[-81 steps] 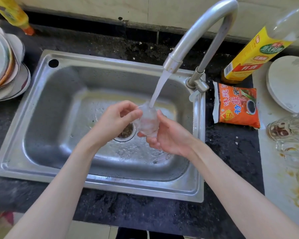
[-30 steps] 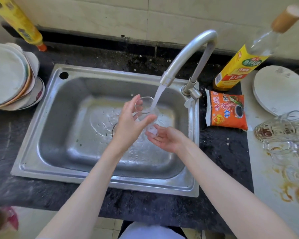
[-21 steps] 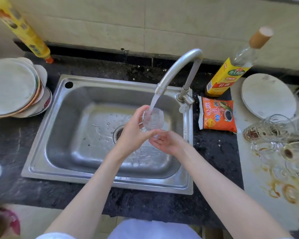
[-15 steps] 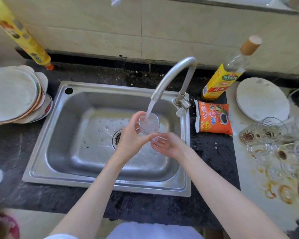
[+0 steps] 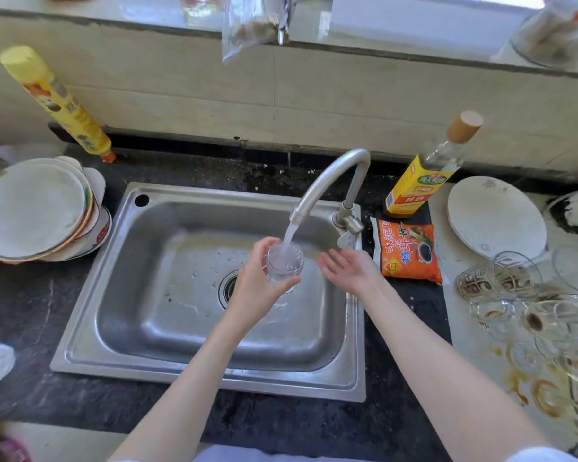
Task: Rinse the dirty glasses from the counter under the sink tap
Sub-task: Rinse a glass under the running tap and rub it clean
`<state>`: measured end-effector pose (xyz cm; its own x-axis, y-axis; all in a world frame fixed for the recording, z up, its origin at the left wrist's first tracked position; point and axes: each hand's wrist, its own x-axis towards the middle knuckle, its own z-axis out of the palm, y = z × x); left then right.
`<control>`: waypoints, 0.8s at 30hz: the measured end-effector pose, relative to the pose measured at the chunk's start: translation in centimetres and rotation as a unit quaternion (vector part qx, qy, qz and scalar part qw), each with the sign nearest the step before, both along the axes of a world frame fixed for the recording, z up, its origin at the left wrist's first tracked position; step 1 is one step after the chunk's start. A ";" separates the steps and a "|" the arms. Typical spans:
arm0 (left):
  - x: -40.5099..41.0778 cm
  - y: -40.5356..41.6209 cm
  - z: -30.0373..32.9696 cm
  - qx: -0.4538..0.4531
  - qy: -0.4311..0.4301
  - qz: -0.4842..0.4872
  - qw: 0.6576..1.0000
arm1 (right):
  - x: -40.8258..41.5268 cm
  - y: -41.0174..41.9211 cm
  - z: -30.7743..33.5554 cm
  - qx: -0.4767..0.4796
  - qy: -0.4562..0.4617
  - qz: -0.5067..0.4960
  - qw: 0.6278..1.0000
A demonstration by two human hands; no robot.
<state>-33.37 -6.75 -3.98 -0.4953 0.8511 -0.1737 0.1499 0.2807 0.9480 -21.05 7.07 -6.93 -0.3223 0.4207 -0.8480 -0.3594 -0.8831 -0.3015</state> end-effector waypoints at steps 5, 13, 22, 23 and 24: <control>-0.2 -0.3 -0.1 -0.013 -0.002 0.002 1.000 | 0.4 -0.1 -0.5 -0.011 0.005 -0.009 1.000; -0.4 -0.2 -0.1 -0.026 0.002 0.009 1.000 | 0.9 0.4 1.2 -0.011 0.016 -0.010 1.000; -0.5 0.7 0.6 -0.012 0.029 -0.006 0.999 | 2.2 3.6 5.3 -0.016 0.068 -0.071 0.995; -0.5 0.8 0.7 -0.009 0.031 -0.008 0.999 | 2.3 3.9 5.4 -0.014 0.074 -0.077 0.994; -0.5 0.8 0.8 -0.009 0.030 -0.009 0.999 | 2.4 4.1 5.6 -0.012 0.078 -0.081 0.994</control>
